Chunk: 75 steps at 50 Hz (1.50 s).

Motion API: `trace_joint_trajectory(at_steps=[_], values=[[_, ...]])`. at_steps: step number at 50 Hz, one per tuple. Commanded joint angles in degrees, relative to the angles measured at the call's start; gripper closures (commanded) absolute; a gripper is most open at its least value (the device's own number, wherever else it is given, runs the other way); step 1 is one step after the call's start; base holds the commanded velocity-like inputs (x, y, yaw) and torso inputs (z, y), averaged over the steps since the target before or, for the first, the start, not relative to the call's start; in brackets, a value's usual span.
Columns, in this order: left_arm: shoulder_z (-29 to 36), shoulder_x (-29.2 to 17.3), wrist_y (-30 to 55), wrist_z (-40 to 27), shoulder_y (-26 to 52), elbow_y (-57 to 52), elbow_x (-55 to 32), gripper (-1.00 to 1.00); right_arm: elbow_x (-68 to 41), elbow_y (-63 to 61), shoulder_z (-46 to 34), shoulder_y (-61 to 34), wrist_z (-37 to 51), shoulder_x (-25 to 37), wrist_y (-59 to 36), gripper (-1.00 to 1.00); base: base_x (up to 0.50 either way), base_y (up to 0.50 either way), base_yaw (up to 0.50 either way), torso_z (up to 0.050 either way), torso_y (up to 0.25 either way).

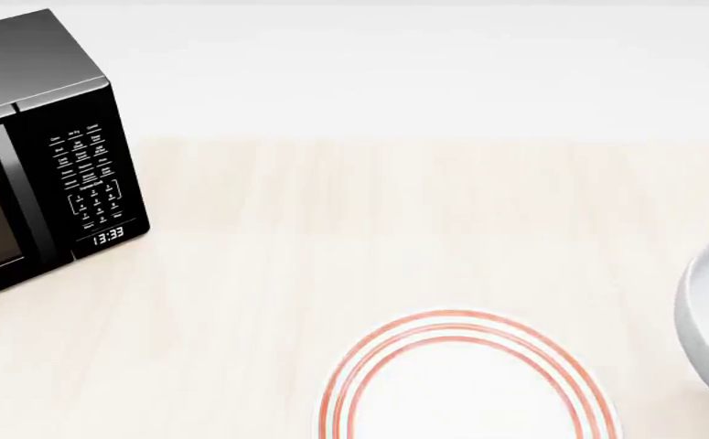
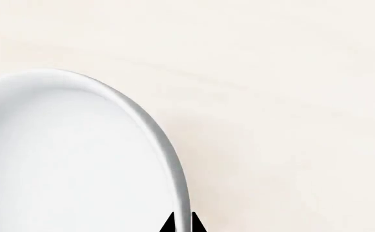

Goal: Put the white bowl to the right of the plate.

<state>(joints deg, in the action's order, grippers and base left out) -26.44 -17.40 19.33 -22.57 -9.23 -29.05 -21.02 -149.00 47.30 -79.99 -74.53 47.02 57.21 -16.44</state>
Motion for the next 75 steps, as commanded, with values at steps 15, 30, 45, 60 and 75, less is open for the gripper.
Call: trace_joint_trajectory(at_steps=[15, 30, 45, 60, 75], values=[[0.16, -0.11, -0.39, -0.41, -0.68, -0.43, 0.01, -1.0, -0.64, 9.77, 0.62, 4.14, -4.83, -3.02, -2.81, 1.0, 0.0, 0.0, 0.0, 0.0, 0.0], [0.48, -0.32, -0.35, -0.7, -0.65, -0.29, 0.08, -1.0, -0.16, 12.64, 0.37, 4.82, -5.4, -4.16, -3.46, 1.0, 0.0, 0.0, 0.0, 0.0, 0.001], [0.63, -0.36, -0.67, -0.84, -0.99, -0.36, 0.08, -1.0, 2.2, 11.03, -0.06, 4.14, -5.95, -3.57, -1.78, -1.0, 0.0, 0.0, 0.0, 0.0, 0.0], [0.7, -0.52, -0.69, -0.99, -1.26, -0.7, -0.15, -1.0, 12.4, -18.08, 0.74, 2.88, 5.93, 8.24, 18.73, -1.0, 0.0, 0.0, 0.0, 0.0, 0.0], [1.07, -0.38, -1.56, -0.7, -2.7, -2.5, -0.15, -1.0, 43.8, -55.61, 2.03, -6.48, 31.14, 21.65, 32.92, -1.0, 0.0, 0.0, 0.0, 0.0, 0.0]])
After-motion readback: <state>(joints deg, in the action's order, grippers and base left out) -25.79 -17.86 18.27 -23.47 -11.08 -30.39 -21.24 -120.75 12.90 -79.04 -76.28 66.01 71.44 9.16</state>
